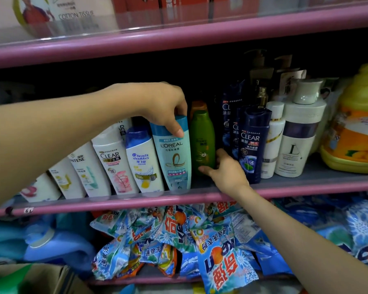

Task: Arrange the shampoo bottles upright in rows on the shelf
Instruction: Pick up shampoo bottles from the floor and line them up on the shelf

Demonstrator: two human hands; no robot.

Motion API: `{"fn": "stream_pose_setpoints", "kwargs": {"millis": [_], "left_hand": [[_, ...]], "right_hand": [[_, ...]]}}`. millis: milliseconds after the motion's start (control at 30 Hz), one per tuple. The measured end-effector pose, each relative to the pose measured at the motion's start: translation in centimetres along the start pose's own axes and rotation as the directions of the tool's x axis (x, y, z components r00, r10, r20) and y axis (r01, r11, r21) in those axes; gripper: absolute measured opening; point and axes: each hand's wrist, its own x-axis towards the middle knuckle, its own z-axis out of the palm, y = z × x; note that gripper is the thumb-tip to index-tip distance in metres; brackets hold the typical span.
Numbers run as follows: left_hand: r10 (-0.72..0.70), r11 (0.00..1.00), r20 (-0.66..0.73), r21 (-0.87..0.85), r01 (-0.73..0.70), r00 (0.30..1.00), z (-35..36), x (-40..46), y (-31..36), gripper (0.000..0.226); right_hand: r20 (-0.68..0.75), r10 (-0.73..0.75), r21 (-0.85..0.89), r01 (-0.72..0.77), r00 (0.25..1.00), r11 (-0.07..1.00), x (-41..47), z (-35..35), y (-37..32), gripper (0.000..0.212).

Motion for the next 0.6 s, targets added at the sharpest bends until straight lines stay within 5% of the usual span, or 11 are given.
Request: {"fn": "stream_pose_setpoints", "kwargs": {"millis": [333,600], "left_hand": [[0.013,0.998,0.054,-0.064,-0.01,0.998,-0.4,-0.1,0.1,0.038],[-0.091,0.985,-0.07,-0.152,0.079,0.993,-0.6,3.1,2.1,0.054]], "right_hand": [[0.042,0.087,0.115,-0.091,0.995,0.989,0.7,0.1,0.0,0.05],[0.023,0.082,0.063,-0.083,0.996,0.995,0.4,0.2,-0.1,0.051]]}}
